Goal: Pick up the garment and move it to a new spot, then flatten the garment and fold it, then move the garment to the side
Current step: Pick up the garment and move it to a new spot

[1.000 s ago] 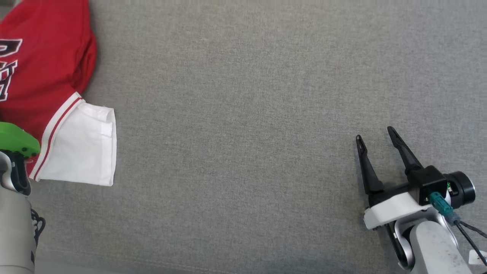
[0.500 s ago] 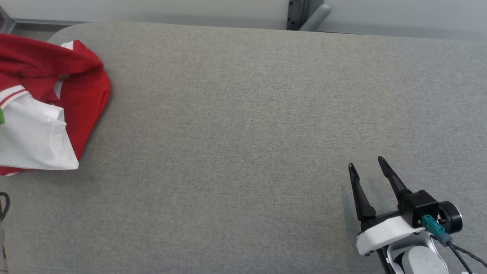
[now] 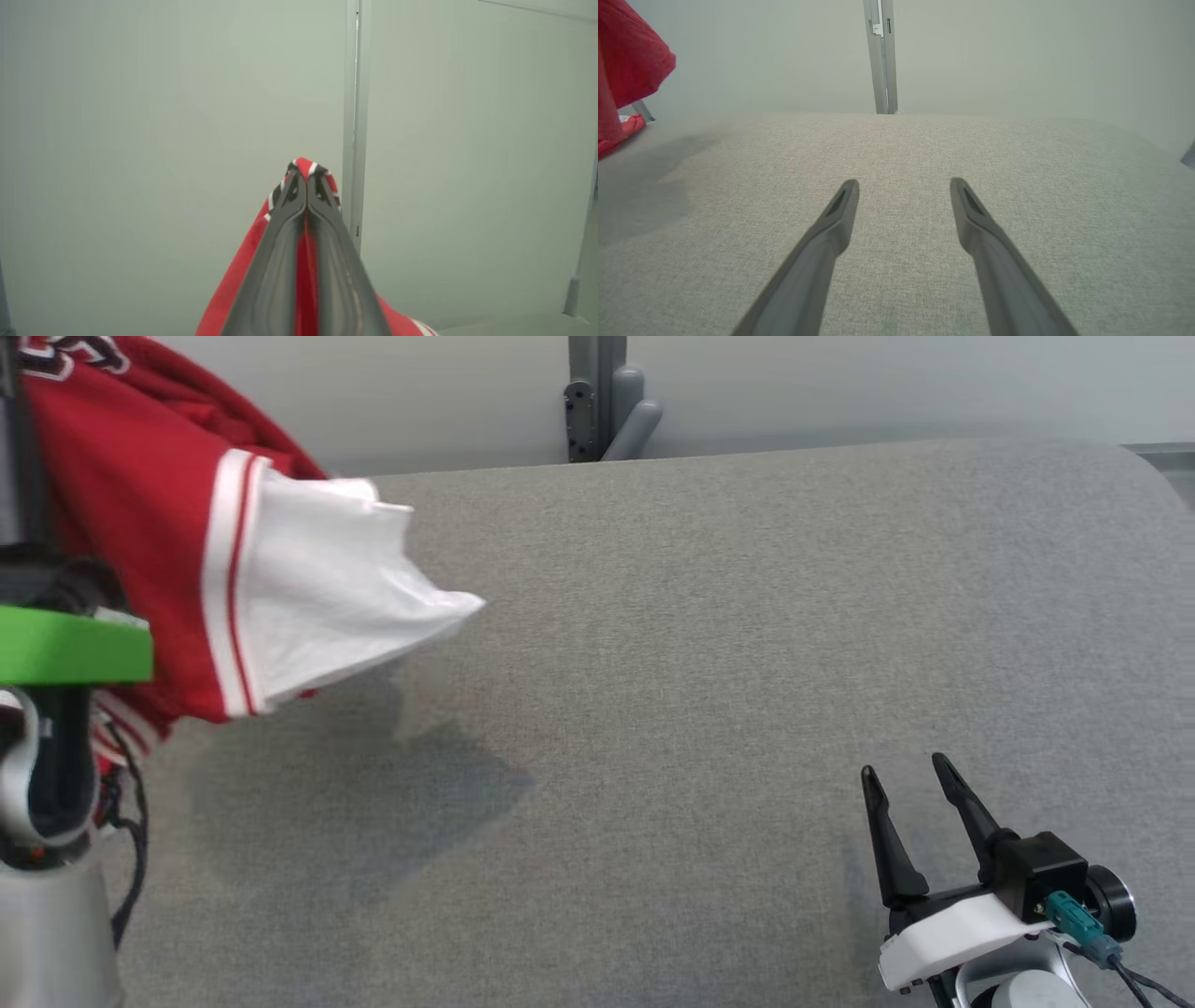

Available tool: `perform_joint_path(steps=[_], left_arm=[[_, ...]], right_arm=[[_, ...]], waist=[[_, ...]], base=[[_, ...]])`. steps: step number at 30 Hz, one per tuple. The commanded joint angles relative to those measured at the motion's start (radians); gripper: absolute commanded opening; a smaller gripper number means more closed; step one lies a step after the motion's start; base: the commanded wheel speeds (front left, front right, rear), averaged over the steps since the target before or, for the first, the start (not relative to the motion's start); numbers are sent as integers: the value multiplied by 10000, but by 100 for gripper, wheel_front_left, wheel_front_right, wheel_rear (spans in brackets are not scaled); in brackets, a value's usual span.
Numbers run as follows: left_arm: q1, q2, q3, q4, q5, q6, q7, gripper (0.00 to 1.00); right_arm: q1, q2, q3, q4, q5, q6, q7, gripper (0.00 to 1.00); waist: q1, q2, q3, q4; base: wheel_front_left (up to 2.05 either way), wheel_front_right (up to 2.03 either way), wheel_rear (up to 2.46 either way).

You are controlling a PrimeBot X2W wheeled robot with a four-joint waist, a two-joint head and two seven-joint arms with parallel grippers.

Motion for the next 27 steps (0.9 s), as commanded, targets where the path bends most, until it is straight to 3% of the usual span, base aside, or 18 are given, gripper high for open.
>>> perform_joint_path(steps=[1, 6, 11, 16, 21, 27], left_arm=[[294, -140, -123, -451, -126, 45, 183, 0], [1059, -1028, -1407, -2672, -577, 158, 1098, 0], [1550, -1512, -2814, -3125, -321, 137, 1557, 0], [1844, -1687, -3933, -2200, 122, 89, 1450, 0], [1583, -1712, -4282, -464, 715, 132, 892, 0], [1355, -2003, -4431, 1848, 641, 175, 114, 0]], right_arm=[[84, -19, -14, -61, 65, -5, -7, 100], [5, -19, -126, -106, 231, -6, -7, 100], [-52, -23, -85, -112, 377, -6, -7, 100], [-191, -21, -74, -89, 467, -6, -7, 100], [-238, -19, -83, -90, 527, -6, -7, 100], [-221, -19, -130, -73, 512, -6, -7, 100]], waist=[[-1, -1, -202, -640], [-1, -1, -11, -1200], [-1, -1, 131, -1536], [-1, -1, 318, -1774], [-1, -1, 437, -2019], [-1, -1, 542, -2110]], base=[[0, 0, 0], [0, 0, 0], [0, 0, 0], [0, 0, 0], [0, 0, 0], [0, 0, 0]])
